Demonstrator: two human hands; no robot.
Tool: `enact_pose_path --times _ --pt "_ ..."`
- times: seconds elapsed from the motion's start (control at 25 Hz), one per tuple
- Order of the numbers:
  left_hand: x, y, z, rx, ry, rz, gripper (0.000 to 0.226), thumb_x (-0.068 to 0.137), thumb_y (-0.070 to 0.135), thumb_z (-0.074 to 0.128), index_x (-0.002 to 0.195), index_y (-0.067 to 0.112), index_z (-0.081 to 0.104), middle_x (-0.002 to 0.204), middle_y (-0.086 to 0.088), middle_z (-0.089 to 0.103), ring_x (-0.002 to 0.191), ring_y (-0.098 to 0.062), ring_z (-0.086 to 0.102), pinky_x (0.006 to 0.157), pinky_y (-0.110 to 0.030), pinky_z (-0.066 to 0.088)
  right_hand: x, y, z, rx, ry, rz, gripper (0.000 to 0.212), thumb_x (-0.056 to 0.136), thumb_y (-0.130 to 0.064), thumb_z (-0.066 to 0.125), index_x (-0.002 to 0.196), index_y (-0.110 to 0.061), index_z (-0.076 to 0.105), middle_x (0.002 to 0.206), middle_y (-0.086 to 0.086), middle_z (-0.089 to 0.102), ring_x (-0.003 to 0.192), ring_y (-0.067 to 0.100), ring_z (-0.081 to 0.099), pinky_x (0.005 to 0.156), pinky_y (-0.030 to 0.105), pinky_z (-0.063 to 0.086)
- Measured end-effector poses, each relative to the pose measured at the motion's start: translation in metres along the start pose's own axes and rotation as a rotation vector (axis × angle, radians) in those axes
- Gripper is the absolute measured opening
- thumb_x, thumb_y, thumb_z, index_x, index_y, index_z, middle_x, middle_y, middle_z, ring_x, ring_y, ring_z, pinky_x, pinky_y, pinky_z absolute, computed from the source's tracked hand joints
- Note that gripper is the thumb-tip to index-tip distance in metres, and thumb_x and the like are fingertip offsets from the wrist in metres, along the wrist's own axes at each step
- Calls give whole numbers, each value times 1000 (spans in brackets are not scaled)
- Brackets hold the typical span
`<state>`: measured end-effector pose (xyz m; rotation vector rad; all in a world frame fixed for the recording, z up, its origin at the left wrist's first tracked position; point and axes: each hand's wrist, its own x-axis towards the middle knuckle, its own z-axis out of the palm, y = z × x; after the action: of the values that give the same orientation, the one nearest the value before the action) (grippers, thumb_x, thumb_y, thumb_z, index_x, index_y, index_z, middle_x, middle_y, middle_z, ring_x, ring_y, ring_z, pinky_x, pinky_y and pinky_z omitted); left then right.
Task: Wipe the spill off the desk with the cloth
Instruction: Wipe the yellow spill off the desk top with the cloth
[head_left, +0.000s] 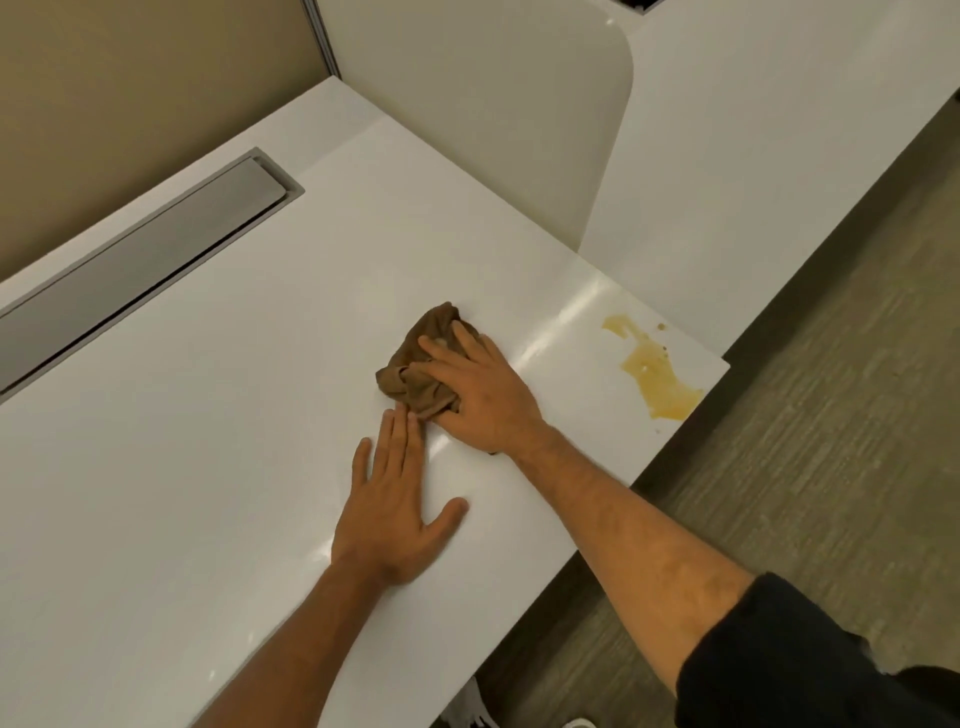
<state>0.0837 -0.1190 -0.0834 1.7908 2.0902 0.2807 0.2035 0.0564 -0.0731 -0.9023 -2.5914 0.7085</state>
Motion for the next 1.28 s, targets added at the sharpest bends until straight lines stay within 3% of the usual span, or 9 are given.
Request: enact_pose_path --times 0.2,0.4,0.52,0.64,0.76,0.84,1.08,1.2,1.28 --pt "-3 6 -3 25 35 7 99 95 80 25 164 25 -20 173 8 -25 161 -13 -19 130 -51 -7 -58 -2 -3 -4 46 23 57 95 -50 56 145 -23 53 159 0 43 153 33 24 124 49 21" --pt "-3 6 -4 50 26 4 100 93 83 20 163 25 -22 173 8 -25 160 -13 -20 131 -54 -5 -123 10 -10 -98 14 33 60 93 -56 54 148 -34 45 164 -7 34 156 24 13 126 40 10" --pt "-4 5 -5 48 9 3 102 92 85 18 164 25 -22 173 8 -24 160 -13 -20 131 -54 -3 -142 16 -14 -102 53 91 61 91 -57 56 147 -36 44 164 -9 32 156 23 14 123 50 25" --pt "-3 5 -7 34 -11 9 104 90 87 17 163 24 -23 173 8 -24 160 -13 -20 131 -54 -3 -135 13 -12 -97 177 274 64 89 -50 59 148 -32 43 165 -4 31 156 26 16 119 53 34" --pt "-3 5 -8 14 -18 11 105 91 87 18 163 23 -23 173 8 -25 160 -13 -20 131 -54 -5 -108 12 -10 -120 251 514 77 92 -47 61 158 -27 28 169 4 17 156 31 11 123 47 26" --pt "-3 6 -8 15 -15 15 105 91 86 21 163 23 -23 173 7 -25 160 -14 -20 131 -53 -5 -83 18 -12 -147 246 568 79 94 -51 58 160 -27 21 170 9 9 156 32 9 123 47 21" --pt "-2 4 -10 -76 25 29 108 90 84 30 162 26 -25 173 9 -26 160 -13 -21 130 -43 -9 -7 26 -17 -159 138 469 68 90 -59 58 149 -28 46 167 9 23 155 35 13 123 51 20" --pt "-4 1 -8 -177 79 59 106 91 84 28 163 26 -22 174 8 -21 162 -15 -15 130 -39 -7 8 6 -7 -144 45 302 66 89 -60 59 146 -29 50 166 7 26 154 35 13 123 51 19" --pt "-6 0 -8 -248 136 73 106 93 82 28 165 18 -15 176 0 -15 163 -20 -10 132 -43 -3 -1 -15 7 -143 -27 184 64 89 -59 57 145 -29 51 166 6 27 155 34 13 123 51 20"
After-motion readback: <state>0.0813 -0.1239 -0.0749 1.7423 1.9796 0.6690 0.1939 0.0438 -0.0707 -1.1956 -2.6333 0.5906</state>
